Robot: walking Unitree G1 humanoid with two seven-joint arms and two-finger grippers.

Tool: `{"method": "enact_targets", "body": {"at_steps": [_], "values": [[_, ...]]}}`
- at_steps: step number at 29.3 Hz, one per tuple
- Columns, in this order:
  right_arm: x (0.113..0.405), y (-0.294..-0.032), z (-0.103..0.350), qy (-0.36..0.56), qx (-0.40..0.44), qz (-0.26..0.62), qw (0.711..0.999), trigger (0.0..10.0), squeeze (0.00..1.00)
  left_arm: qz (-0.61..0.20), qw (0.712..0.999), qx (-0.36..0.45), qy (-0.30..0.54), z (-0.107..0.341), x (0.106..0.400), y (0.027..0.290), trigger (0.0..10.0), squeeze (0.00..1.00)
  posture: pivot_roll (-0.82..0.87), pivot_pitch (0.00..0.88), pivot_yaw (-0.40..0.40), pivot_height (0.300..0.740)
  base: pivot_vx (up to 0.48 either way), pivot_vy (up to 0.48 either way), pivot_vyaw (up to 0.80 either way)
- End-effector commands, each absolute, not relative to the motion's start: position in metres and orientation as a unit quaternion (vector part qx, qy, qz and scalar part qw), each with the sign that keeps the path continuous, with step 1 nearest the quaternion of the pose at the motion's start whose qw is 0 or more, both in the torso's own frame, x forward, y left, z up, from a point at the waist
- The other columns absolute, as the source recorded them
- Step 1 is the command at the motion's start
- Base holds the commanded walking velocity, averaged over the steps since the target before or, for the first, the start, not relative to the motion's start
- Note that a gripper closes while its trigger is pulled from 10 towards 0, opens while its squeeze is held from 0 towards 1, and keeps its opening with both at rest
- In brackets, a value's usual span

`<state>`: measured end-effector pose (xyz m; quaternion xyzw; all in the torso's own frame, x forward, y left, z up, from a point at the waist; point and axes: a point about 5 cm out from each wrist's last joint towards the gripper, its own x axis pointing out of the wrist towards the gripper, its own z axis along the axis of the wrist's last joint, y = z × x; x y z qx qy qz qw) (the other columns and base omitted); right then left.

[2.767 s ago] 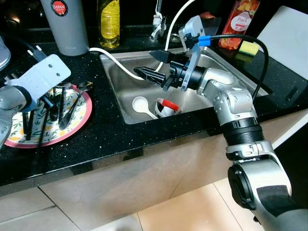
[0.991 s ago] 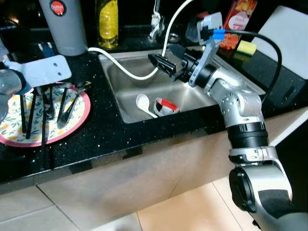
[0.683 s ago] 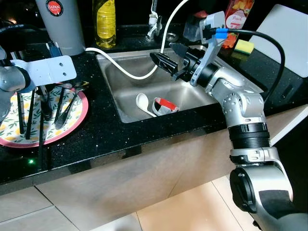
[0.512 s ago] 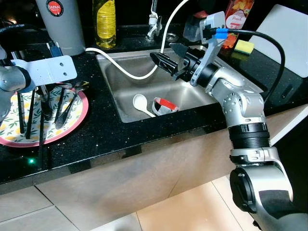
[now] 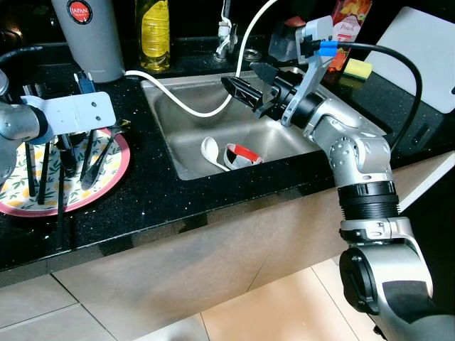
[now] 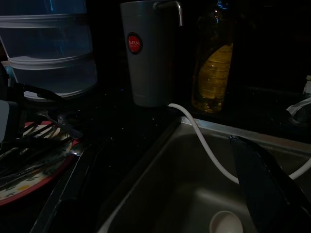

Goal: Kitchen organization

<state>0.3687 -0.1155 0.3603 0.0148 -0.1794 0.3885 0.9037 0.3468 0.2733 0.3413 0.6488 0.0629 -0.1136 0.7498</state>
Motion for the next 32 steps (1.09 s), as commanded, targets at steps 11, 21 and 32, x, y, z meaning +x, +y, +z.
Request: {"method": "enact_targets", "body": {"at_steps": [11, 21, 32], "values": [[0.367, -0.118, 0.36, -0.179, 0.016, 0.388, 0.904, 10.0, 0.0, -0.092, 0.751, 0.647, 0.097, 0.316, 0.358, 0.285, 2.7, 0.0, -0.07, 0.163, -0.053, 0.74, 0.0, 0.0, 0.0], [0.366, -0.118, 0.359, -0.178, 0.017, 0.386, 0.905, 10.0, 0.0, -0.084, 0.764, 0.634, 0.087, 0.299, 0.37, 0.277, 0.0, 0.0, -0.08, 0.172, -0.052, 0.74, 0.0, 0.0, 0.0], [0.366, -0.119, 0.359, -0.178, 0.018, 0.385, 0.906, 10.0, 0.0, -0.078, 0.769, 0.631, 0.073, 0.301, 0.373, 0.276, 0.0, 0.0, -0.08, 0.171, -0.054, 0.74, 0.0, 0.0, 0.0]]}}
